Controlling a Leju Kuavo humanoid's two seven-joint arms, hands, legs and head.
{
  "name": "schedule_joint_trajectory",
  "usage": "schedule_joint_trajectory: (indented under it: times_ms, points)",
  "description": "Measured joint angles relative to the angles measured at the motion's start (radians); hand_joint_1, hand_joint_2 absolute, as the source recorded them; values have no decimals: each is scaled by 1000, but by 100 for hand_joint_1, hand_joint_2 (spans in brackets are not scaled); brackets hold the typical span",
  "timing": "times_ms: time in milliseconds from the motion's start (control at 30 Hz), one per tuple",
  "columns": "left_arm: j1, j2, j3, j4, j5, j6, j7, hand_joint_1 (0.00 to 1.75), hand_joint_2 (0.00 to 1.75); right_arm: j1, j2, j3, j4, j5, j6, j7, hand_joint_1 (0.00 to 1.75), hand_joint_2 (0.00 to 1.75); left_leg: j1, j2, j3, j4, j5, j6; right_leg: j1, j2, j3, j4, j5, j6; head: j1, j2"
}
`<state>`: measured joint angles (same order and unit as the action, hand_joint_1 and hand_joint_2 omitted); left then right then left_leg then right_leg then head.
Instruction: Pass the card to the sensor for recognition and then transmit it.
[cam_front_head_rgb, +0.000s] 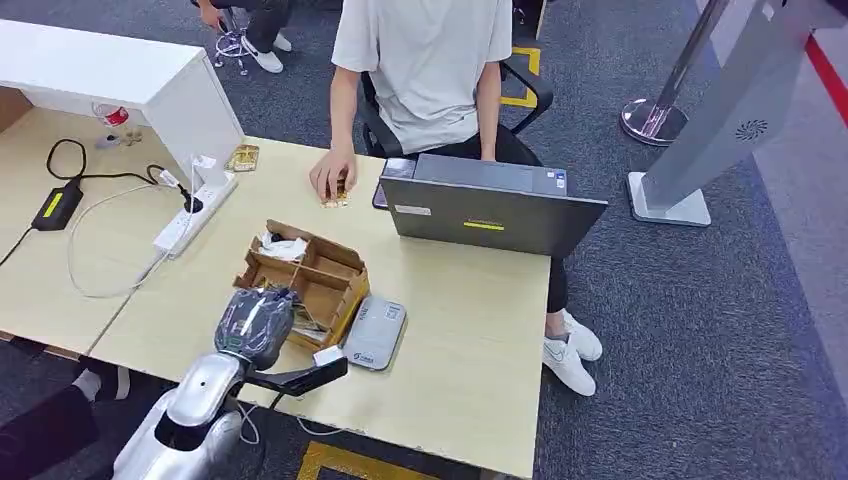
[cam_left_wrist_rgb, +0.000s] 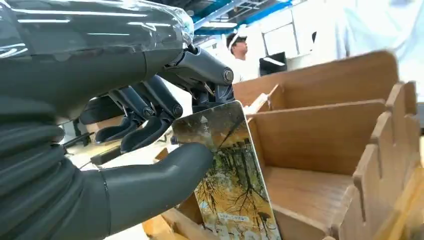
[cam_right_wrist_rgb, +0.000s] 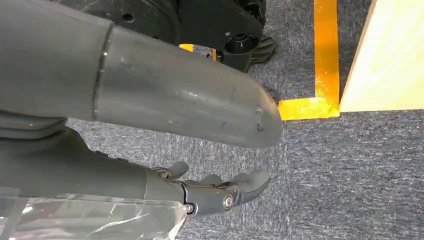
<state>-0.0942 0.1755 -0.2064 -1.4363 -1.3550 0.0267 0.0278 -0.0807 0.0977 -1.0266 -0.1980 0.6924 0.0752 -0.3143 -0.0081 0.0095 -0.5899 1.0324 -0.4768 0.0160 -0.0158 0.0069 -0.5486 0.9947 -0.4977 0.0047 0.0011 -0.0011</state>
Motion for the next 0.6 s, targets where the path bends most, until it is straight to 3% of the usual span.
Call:
schedule_joint_trajectory:
  times_ms: [167, 300, 467, 600]
  points:
    - [-4, -8, 4, -47, 23, 40, -29, 175, 175, 1, 0, -7, 0, 0, 0, -3, 0, 0, 0, 0, 0, 0, 0, 0, 0, 0, 0, 0, 0, 0, 0, 0]
    - [-35, -18, 4, -146, 84, 35, -51, 175, 175, 2, 0, -15, 0, 0, 0, -12, 0, 0, 0, 0, 0, 0, 0, 0, 0, 0, -1, 0, 0, 0, 0, 0]
    - [-157, -24, 4, -241, 72, 11, -24, 175, 175, 3, 0, -16, 0, 19, 2, -13, 0, 0, 0, -2, 0, 0, 1, 0, 0, -1, 0, 0, 0, 0, 0, 0]
    - [-299, -24, 4, -245, 0, -7, 31, 175, 175, -2, 1, -15, 0, 44, 3, -11, 0, 0, 0, -3, 0, 0, 1, -1, 0, -2, 1, 0, 1, -1, 0, 0]
